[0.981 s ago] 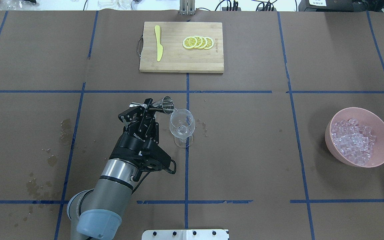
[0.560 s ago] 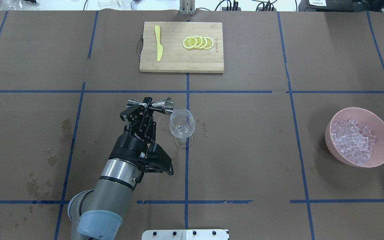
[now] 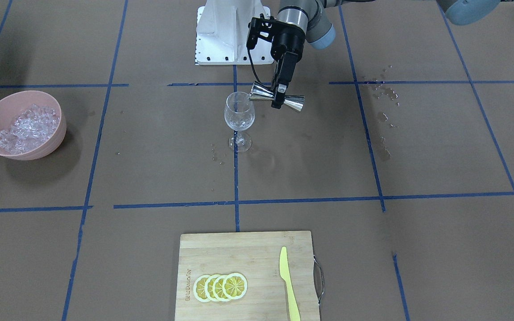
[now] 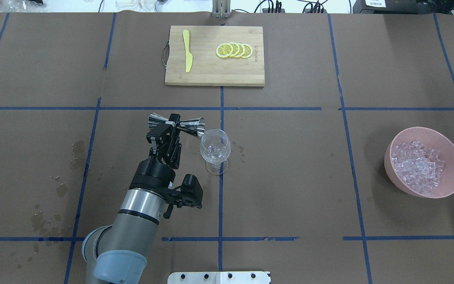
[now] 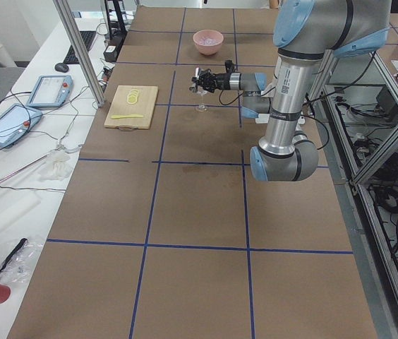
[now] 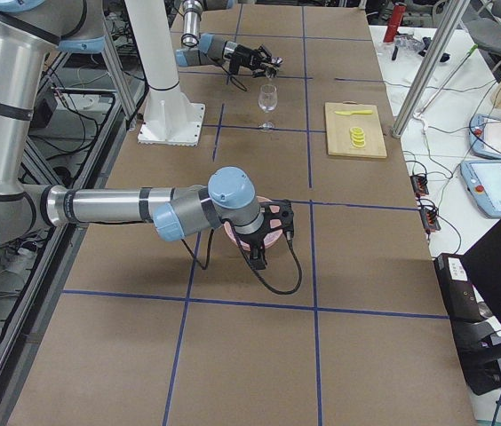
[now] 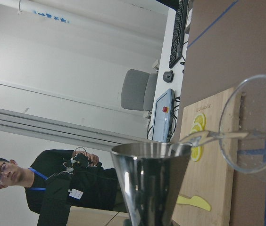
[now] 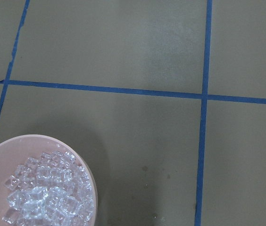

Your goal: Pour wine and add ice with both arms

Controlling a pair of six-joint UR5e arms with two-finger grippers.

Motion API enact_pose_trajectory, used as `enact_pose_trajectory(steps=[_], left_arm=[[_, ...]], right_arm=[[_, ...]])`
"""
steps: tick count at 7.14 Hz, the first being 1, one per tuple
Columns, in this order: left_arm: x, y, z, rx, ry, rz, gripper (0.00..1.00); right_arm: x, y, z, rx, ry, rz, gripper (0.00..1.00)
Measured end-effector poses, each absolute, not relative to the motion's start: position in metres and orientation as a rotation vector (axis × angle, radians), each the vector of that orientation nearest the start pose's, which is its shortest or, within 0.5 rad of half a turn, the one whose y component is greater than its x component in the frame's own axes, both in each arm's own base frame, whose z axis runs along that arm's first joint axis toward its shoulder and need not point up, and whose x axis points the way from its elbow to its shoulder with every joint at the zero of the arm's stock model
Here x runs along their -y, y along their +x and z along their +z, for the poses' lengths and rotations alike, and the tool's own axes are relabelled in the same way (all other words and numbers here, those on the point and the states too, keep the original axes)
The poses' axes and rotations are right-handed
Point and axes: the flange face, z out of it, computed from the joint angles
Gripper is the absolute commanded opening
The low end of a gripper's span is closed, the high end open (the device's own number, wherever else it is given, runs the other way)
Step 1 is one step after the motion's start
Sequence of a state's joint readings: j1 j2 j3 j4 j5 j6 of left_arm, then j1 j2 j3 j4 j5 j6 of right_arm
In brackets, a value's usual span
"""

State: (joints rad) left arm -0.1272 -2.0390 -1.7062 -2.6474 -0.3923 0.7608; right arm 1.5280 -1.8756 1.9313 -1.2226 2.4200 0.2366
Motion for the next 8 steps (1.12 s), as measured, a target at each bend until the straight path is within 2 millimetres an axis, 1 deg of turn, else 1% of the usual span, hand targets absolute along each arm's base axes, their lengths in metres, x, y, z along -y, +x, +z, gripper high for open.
enact_pose_trajectory(steps=[2,5,6,7,8], left_arm=[[0.288,0.511,0.207,0.425,1.625,0.795,0.0],[0.278,0.516,0.199,0.503,1.625,0.885,0.0],[0.277,0.515,0.198,0.503,1.631,0.886,0.0],[0.275,0.511,0.2,0.475,1.651,0.851,0.0],[0.274,0.5,0.202,0.41,1.694,0.77,0.0]], right_arm=[[0.382,0.043,0.569,0.882,0.254,0.013,1.0],[0.38,0.044,0.571,0.882,0.251,0.018,1.0],[0.379,0.044,0.571,0.882,0.249,0.019,1.0],[0.378,0.045,0.572,0.882,0.248,0.021,1.0],[0.378,0.045,0.572,0.881,0.247,0.023,1.0]])
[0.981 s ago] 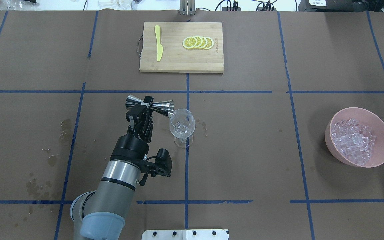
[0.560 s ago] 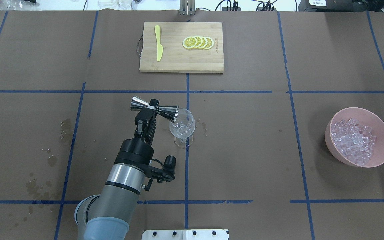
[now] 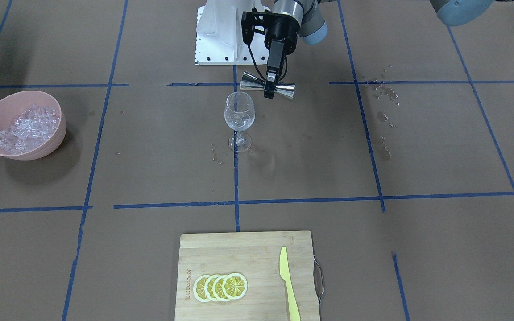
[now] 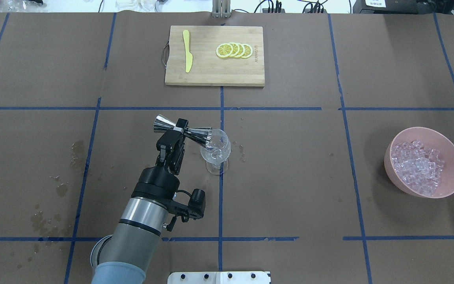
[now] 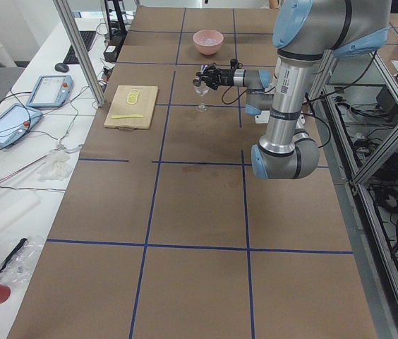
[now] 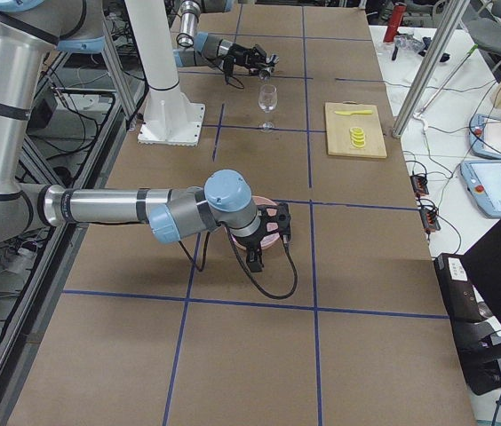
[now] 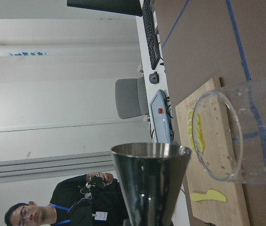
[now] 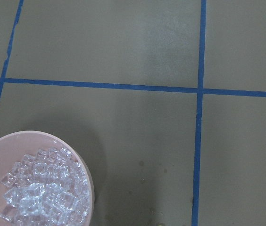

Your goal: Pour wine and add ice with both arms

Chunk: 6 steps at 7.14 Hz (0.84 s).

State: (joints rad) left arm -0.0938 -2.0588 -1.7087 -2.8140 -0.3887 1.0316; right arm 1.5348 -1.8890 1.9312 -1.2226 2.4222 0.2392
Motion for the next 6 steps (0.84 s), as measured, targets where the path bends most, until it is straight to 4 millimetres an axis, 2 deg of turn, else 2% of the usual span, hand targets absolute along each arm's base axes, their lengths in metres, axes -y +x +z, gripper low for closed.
enact_pose_trajectory(steps=[2,4,6], left_arm=[[0.272,0.477,0.206,0.264,1.771,0.586,0.0],[0.272,0.469,0.216,0.09,1.803,0.447,0.0],[0.27,0.455,0.238,-0.133,1.858,0.362,0.0]], right_arm=[[0.378,0.045,0.573,0.881,0.247,0.024,1.0],[0.378,0.045,0.572,0.881,0.247,0.023,1.0],[0.378,0.045,0.572,0.881,0.248,0.023,1.0]])
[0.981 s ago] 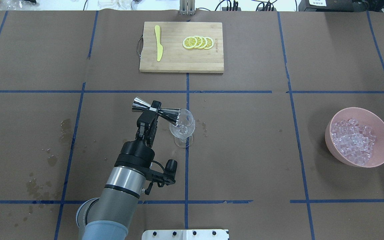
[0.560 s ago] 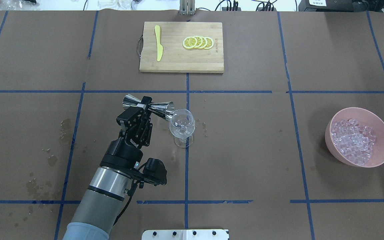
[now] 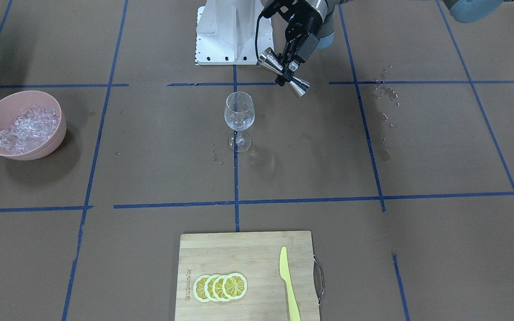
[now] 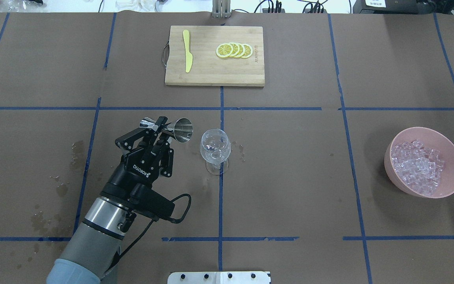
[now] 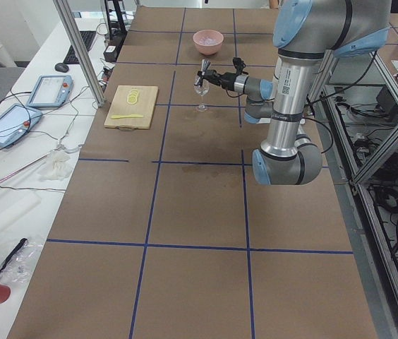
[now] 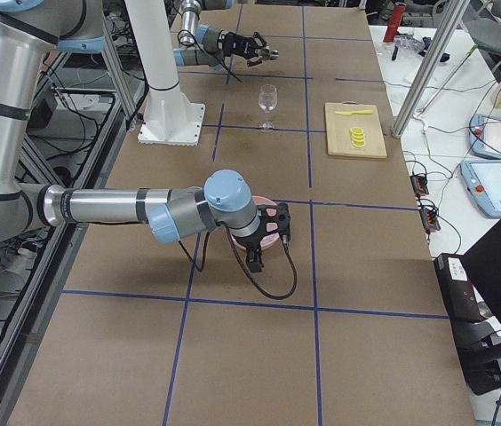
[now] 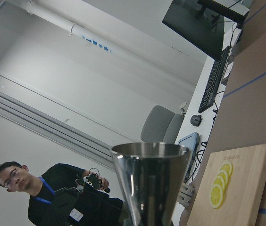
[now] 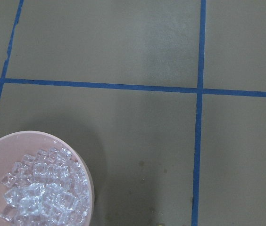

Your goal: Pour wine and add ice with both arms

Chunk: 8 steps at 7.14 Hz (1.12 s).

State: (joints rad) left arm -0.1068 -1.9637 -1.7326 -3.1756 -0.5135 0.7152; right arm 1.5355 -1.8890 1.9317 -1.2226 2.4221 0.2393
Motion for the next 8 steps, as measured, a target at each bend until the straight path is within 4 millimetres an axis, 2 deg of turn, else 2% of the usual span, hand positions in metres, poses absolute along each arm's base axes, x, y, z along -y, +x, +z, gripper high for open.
enact_pose_trajectory(steps=[2,5,6,8], left_arm=[[0.263,0.421,0.275,-0.287,1.889,0.326,0.0],[0.251,0.33,0.379,-0.487,1.862,0.243,0.0],[0.248,0.309,0.406,-0.579,1.826,0.182,0.0],[0.247,0.294,0.439,-0.785,1.711,0.033,0.0]], right_arm=[[0.378,0.045,0.572,0.88,0.249,0.022,1.0],[0.378,0.045,0.573,0.88,0.248,0.023,1.0],[0.378,0.046,0.573,0.88,0.248,0.024,1.0],[0.377,0.047,0.573,0.879,0.25,0.026,1.0]])
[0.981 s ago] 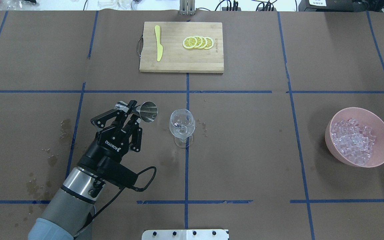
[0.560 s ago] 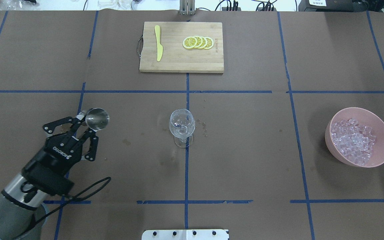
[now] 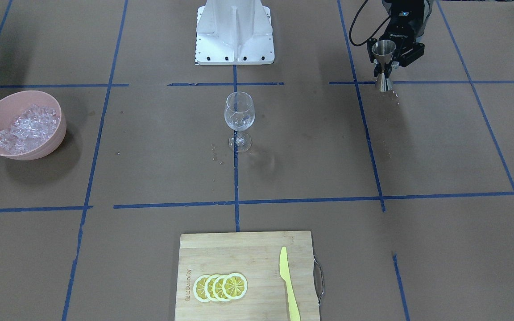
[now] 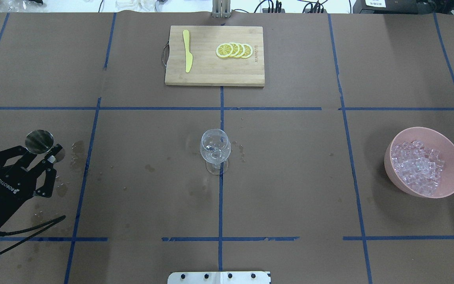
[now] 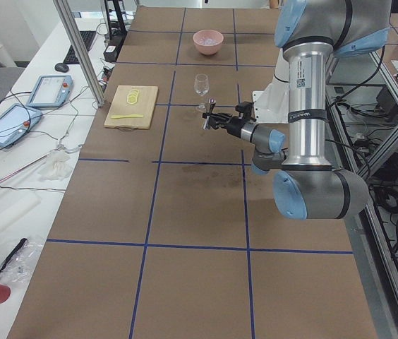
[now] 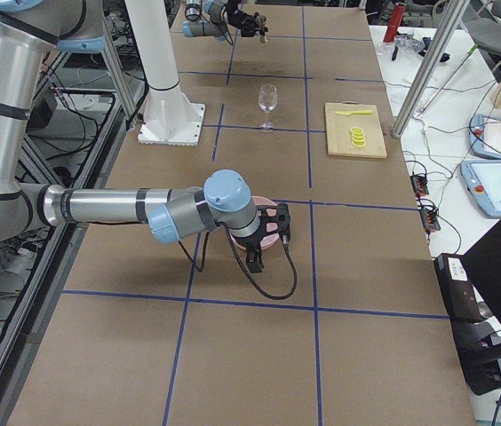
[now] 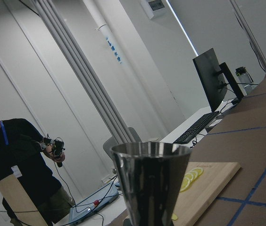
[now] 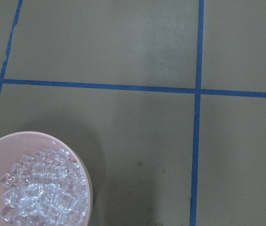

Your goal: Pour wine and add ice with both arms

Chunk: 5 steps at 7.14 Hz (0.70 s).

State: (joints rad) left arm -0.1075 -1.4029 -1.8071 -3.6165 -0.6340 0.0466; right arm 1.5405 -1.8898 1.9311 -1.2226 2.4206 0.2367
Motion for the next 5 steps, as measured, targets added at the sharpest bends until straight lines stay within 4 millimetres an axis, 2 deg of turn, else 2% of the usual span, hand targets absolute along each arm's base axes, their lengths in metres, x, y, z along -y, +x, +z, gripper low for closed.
enact_pose_trajectory(steps=[2,5], left_arm=[[0.247,0.29,0.473,-0.911,1.585,-0.081,0.0],[0.249,0.294,0.516,-0.969,1.472,-0.151,0.0]], right_arm=[[0.377,0.049,0.571,0.879,0.256,0.028,1.0],[0.377,0.051,0.569,0.878,0.265,0.031,1.0]])
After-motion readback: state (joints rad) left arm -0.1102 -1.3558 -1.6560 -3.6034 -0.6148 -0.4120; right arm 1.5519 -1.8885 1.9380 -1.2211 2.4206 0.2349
